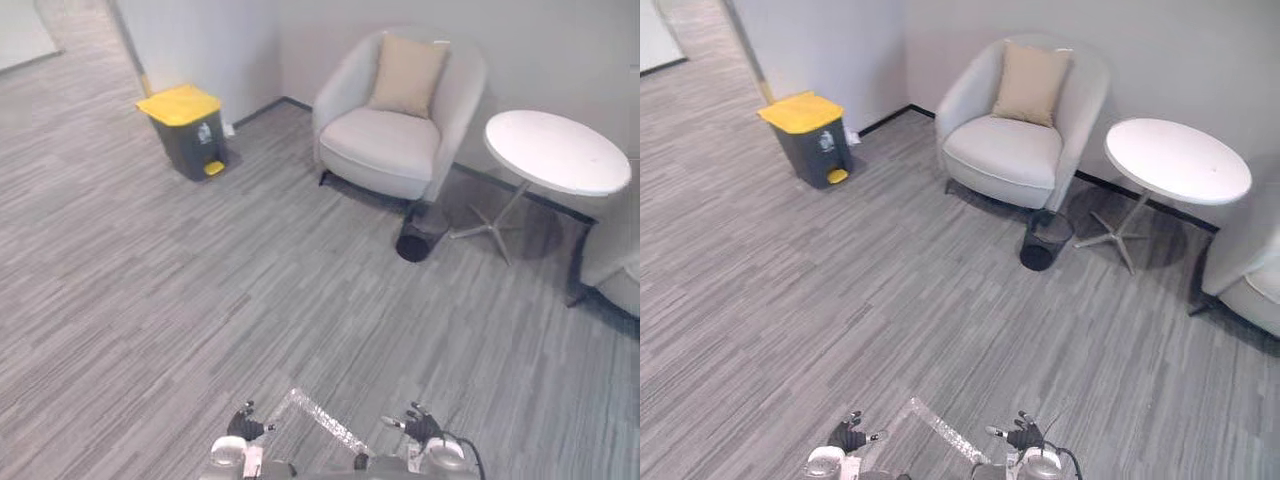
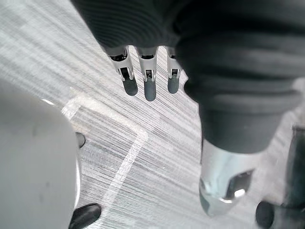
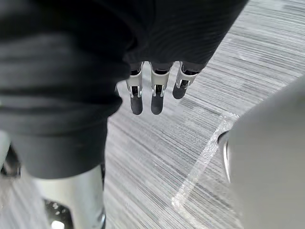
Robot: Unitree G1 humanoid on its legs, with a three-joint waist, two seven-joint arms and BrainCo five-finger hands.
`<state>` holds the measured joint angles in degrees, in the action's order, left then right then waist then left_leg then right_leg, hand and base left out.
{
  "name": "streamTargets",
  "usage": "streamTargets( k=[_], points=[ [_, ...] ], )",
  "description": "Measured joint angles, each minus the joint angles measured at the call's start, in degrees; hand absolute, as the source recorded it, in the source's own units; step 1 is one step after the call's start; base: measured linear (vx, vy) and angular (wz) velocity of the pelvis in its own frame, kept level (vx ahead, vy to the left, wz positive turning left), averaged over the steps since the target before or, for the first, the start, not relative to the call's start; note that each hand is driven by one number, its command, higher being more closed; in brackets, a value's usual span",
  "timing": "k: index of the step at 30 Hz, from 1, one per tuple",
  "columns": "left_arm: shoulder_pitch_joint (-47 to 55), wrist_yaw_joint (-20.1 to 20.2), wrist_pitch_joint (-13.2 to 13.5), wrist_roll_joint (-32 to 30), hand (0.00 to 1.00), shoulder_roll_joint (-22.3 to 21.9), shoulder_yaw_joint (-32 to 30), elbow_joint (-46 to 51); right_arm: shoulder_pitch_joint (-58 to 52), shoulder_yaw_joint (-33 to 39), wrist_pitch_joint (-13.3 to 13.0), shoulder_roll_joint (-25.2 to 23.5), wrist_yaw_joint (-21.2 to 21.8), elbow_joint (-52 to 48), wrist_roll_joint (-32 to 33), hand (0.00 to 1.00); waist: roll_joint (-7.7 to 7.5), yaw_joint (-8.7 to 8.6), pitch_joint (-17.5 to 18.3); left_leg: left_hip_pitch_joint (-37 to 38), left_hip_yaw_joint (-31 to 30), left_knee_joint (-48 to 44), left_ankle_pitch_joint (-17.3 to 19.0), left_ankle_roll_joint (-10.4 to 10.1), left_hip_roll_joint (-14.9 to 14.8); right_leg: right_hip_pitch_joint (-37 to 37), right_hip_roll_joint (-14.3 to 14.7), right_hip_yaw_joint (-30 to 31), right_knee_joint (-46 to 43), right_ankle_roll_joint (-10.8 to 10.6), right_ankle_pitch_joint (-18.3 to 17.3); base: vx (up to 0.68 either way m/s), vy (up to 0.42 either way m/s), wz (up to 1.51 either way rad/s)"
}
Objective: Organize the slippers on the shoe rack
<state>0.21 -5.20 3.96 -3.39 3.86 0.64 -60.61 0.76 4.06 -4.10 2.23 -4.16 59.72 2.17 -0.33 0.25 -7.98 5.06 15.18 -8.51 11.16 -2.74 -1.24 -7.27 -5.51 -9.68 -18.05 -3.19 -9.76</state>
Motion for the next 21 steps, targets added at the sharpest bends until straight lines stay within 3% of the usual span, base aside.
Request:
streamTargets(
  k=[1, 3, 4, 6, 8, 9, 11, 12, 14, 17, 19, 21],
  points=[
    [-0.2, 0.0, -0.1, 0.2, 0.0, 0.0, 0.7, -0.1, 0.4, -0.2, 0.0, 0.1, 0.0, 0.0, 0.0, 0.0, 0.42, -0.15, -0.1, 0.3, 1.8, 0.3, 0.0, 0.0, -0.2, 0.0, -1.3, -8.2, 1.9, 3.0, 1.5, 0.12, 0.033, -1.02],
    [-0.8, 0.0, -0.3, 0.2, 0.0, -0.2, 1.1, -0.6, 0.6, -0.2, -0.1, 0.5, -0.2, 0.0, 0.0, 0.0, 0.62, -0.58, -0.1, 0.5, 2.0, 0.4, 0.0, 0.0, -0.6, 0.6, -0.8, -11.7, 3.3, 3.8, 2.6, 0.16, -0.007, -0.63],
    [-1.6, 0.1, -0.4, 0.2, 0.0, -0.9, 1.3, -0.9, 0.4, 0.3, -0.1, 0.8, -0.3, 0.3, 0.0, 0.0, 1.48, -0.74, -0.4, 1.2, 2.4, 0.2, 0.0, 0.0, -0.8, 2.0, 0.4, -10.2, 6.0, 4.4, 3.5, 0.18, -0.01, -0.6],
    [-1.5, 0.3, -0.5, 0.2, 0.0, -1.7, 1.0, -1.1, 0.0, 0.3, 0.0, 1.4, -0.4, 0.7, 0.0, 0.0, 1.31, -0.68, -0.6, -0.4, 2.9, -4.5, 1.2, -0.1, -0.7, 4.3, -0.2, -8.7, 8.2, 4.7, 4.3, 0.11, 0.022, -0.48],
    [-0.5, 0.5, -0.4, 0.1, 0.0, -2.3, 1.0, -1.0, -1.1, 1.1, 0.0, 2.0, -0.5, 1.7, 0.0, 0.0, 1.49, -0.69, -0.1, 0.7, 1.5, 2.9, 1.0, 0.6, 0.2, 6.0, -0.3, -7.8, 10.0, 4.1, 4.8, 0.04, 0.015, -0.3],
    [-0.5, 0.5, -0.4, 0.1, 0.0, -2.9, 1.0, -0.9, -1.5, 2.3, 0.0, 2.8, -0.4, 1.9, 0.1, 0.0, 3.15, -1.16, 0.5, 0.7, 1.6, 6.4, -4.1, 0.4, -1.1, 6.9, 1.1, -7.7, 11.1, 3.9, 4.9, 0.07, 0.027, -0.3],
    [-0.2, 0.5, -0.5, 0.0, 0.0, -2.6, 0.9, -1.3, -1.5, 2.5, 0.1, 2.9, -0.5, 2.2, 0.0, 0.0, 3.31, -0.79, 1.2, -0.3, 2.6, 2.5, -2.3, 0.0, -1.4, 7.5, 1.1, -6.3, 12.5, 2.7, 5.0, 0.09, 0.037, -0.29],
    [-0.3, 0.5, -0.5, 0.0, 0.0, -2.5, 0.8, -1.1, -1.5, 2.6, 0.0, 2.8, -0.5, 2.2, 0.0, 0.0, 2.64, -1.1, 0.8, -3.0, 2.9, -3.5, -0.2, -0.8, -2.0, 7.4, 0.6, -5.6, 12.7, 2.5, 5.0, 0.05, 0.021, -0.14],
    [-1.1, 0.5, -0.5, 0.0, 0.0, -2.0, 0.2, -0.4, -1.6, 2.8, 0.1, 2.7, -0.5, 2.3, 0.1, 0.0, 2.46, -0.15, 0.0, -8.4, 3.3, -16.9, 2.5, -2.7, -5.1, 7.9, 1.6, -4.6, 14.0, 2.3, 5.4, 0.02, -0.014, -0.35],
    [-0.5, 0.3, -0.5, 0.1, 0.0, -1.5, 0.2, 0.4, -2.0, 2.8, 0.2, 2.5, -0.6, 2.2, 0.2, 0.0, 2.36, 0.28, -0.3, -11.2, 2.5, -28.1, 2.9, -1.9, -7.3, 10.8, 2.0, -0.6, 15.6, 2.2, 5.8, 0.08, 0.023, -0.56],
    [-0.4, 0.4, -0.5, 0.2, 0.0, -2.0, 0.1, 0.3, -1.8, 4.3, 0.3, 2.4, -0.6, 2.2, 0.2, 0.0, 3.1, 0.05, 0.0, -11.1, -1.1, -25.1, 5.9, 0.0, -6.7, 10.4, 1.8, 1.2, 15.8, 2.0, 6.0, 0.09, 0.125, -0.49],
    [-0.9, 0.4, -0.4, 0.2, 0.0, -2.4, 0.2, 0.6, -1.7, 6.4, 0.3, 2.0, -0.7, 2.3, 0.3, 0.0, 2.37, 0.01, -0.7, -11.3, -6.6, -17.0, 6.3, -0.5, -5.8, 10.2, 0.4, 2.7, 15.9, 1.3, 6.4, 0.01, 0.146, -0.37]
  ],
)
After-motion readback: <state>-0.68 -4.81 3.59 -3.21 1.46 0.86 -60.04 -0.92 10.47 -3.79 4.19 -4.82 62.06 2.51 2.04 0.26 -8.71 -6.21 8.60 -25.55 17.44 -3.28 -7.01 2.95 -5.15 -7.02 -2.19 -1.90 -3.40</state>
